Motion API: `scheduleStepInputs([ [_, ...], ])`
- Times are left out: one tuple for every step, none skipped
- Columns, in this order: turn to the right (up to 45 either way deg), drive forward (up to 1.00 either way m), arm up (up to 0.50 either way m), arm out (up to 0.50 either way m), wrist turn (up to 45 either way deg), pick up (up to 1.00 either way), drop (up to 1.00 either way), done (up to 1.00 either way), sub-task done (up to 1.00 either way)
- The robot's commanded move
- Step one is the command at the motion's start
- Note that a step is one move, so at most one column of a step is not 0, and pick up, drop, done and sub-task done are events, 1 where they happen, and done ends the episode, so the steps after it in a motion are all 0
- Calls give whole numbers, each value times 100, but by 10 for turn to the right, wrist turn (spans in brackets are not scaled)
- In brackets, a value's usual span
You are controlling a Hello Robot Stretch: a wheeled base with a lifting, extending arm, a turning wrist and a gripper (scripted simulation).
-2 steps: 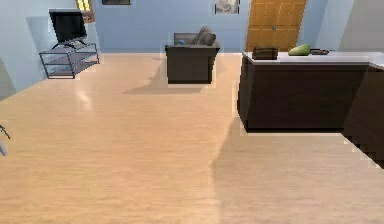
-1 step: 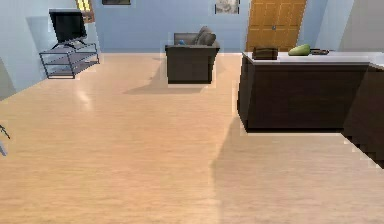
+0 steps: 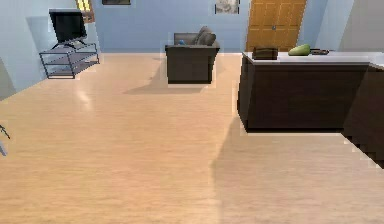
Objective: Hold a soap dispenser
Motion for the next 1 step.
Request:
scheduleStepInputs([
  [0,0,0,0,450,0,0,0,0],
])
